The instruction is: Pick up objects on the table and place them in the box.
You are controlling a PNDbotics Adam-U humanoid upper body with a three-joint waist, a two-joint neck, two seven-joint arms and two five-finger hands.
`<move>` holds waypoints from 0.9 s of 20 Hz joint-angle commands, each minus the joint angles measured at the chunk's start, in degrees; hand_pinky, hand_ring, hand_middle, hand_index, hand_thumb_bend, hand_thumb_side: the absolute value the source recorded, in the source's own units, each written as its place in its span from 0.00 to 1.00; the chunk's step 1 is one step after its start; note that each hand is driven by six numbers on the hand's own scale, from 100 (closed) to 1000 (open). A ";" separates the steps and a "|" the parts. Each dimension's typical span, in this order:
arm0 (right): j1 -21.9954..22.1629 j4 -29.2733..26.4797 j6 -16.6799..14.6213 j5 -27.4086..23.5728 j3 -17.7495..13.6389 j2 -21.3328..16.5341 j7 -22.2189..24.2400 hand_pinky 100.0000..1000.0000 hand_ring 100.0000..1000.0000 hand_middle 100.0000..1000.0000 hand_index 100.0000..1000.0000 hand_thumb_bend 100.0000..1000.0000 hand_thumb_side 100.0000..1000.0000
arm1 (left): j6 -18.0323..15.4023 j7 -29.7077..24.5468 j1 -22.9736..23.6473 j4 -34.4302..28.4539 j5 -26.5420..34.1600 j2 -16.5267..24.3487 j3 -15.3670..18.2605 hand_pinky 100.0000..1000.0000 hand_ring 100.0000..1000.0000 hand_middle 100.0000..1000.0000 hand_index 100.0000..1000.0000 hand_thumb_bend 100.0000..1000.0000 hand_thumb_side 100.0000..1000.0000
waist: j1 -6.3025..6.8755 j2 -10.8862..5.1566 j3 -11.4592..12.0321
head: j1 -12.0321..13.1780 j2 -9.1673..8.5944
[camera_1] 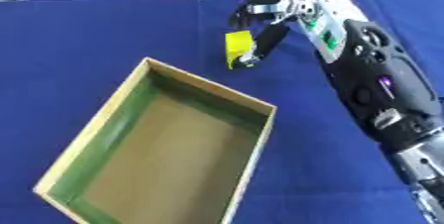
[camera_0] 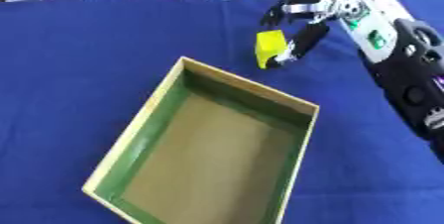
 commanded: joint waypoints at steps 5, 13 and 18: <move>-1.23 0.20 0.27 1.45 -0.57 -0.95 0.08 0.80 0.85 0.68 0.82 0.32 0.36 | -0.03 0.09 -0.77 -0.97 0.25 0.94 0.27 0.53 0.68 0.69 0.74 0.00 1.00 | -0.06 -1.07 0.37 | -0.27 -0.64; -1.02 1.54 0.92 1.88 -1.56 -0.68 -2.22 0.76 0.80 0.53 0.70 0.12 0.35 | 0.00 0.13 -0.82 -0.97 0.37 0.83 0.26 0.53 0.67 0.69 0.74 0.00 1.00 | 0.07 -0.79 0.64 | -0.50 -0.81; -1.04 0.97 1.54 0.86 -1.58 -0.84 -5.36 0.72 0.75 0.40 0.54 0.07 0.35 | 0.07 0.17 -0.77 -0.97 0.39 0.93 0.29 0.53 0.67 0.69 0.74 0.00 1.00 | 0.14 -0.85 0.60 | -0.41 -0.56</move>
